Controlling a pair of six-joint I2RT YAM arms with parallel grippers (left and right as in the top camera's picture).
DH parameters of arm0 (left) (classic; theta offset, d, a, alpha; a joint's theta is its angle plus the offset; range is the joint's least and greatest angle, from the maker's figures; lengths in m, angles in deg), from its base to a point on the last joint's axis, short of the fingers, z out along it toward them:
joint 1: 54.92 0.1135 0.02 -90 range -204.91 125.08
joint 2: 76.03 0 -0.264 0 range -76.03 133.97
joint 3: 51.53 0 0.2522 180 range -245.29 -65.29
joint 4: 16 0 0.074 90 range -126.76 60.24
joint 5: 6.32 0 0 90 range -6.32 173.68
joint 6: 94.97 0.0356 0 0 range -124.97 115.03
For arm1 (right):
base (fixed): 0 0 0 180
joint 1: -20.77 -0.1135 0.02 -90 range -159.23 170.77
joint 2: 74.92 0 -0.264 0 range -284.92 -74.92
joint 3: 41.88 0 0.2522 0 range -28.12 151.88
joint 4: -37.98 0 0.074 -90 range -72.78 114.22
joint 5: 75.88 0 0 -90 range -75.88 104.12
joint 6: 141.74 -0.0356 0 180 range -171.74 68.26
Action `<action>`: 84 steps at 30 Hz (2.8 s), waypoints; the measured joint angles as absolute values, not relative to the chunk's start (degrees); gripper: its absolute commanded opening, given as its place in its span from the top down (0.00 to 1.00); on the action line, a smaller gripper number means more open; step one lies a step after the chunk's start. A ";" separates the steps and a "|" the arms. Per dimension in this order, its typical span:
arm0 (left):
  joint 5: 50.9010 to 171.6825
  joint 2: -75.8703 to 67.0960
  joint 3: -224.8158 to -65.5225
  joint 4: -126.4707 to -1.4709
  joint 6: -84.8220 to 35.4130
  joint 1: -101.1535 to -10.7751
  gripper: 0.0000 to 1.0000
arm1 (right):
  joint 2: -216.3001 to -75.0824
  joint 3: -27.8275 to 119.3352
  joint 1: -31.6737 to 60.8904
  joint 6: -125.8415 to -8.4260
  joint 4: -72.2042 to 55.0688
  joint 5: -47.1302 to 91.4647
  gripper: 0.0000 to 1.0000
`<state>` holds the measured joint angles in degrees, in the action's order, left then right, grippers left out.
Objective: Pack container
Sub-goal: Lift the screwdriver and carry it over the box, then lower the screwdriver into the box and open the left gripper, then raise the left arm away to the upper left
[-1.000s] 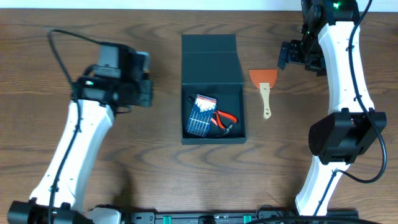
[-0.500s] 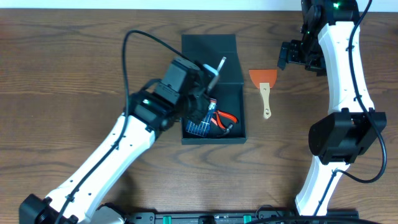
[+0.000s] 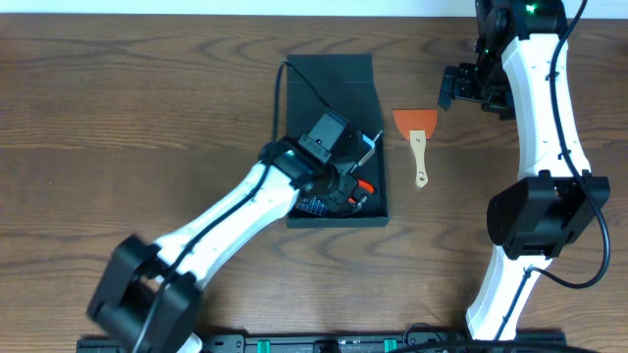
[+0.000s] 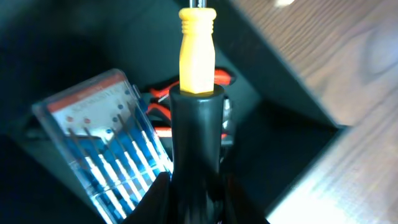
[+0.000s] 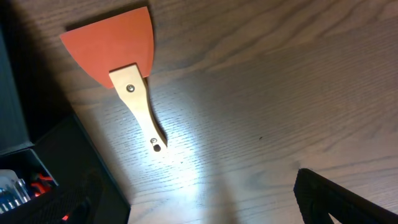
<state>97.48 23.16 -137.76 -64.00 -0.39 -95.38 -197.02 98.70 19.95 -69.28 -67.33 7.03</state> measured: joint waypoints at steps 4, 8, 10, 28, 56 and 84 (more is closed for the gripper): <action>97.46 27.67 -137.76 -63.98 -0.39 -95.43 0.94 | -197.02 98.70 19.95 -69.28 -67.33 7.03 0.01; 96.87 30.51 -137.76 -64.03 -0.37 -95.43 0.94 | -197.02 98.70 19.95 -69.28 -67.33 7.05 0.01; 96.19 31.25 -137.76 -64.07 -0.34 -95.43 0.94 | -197.02 98.70 19.95 -69.28 -67.33 7.03 0.01; 85.94 31.49 -137.76 -65.62 -3.27 -95.43 0.94 | -197.02 98.70 19.95 -69.28 -67.33 7.03 0.01; 84.91 31.49 -137.93 -66.56 -4.78 -95.43 0.49 | -197.02 98.70 19.95 -69.28 -67.33 7.03 0.01; 69.24 18.46 -169.43 -94.49 -19.58 -66.47 0.09 | -197.02 98.70 19.95 -69.25 -66.67 7.05 0.01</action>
<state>69.24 18.46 -169.43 -94.49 -19.58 -66.47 -197.02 98.70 19.95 -69.25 -66.67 7.05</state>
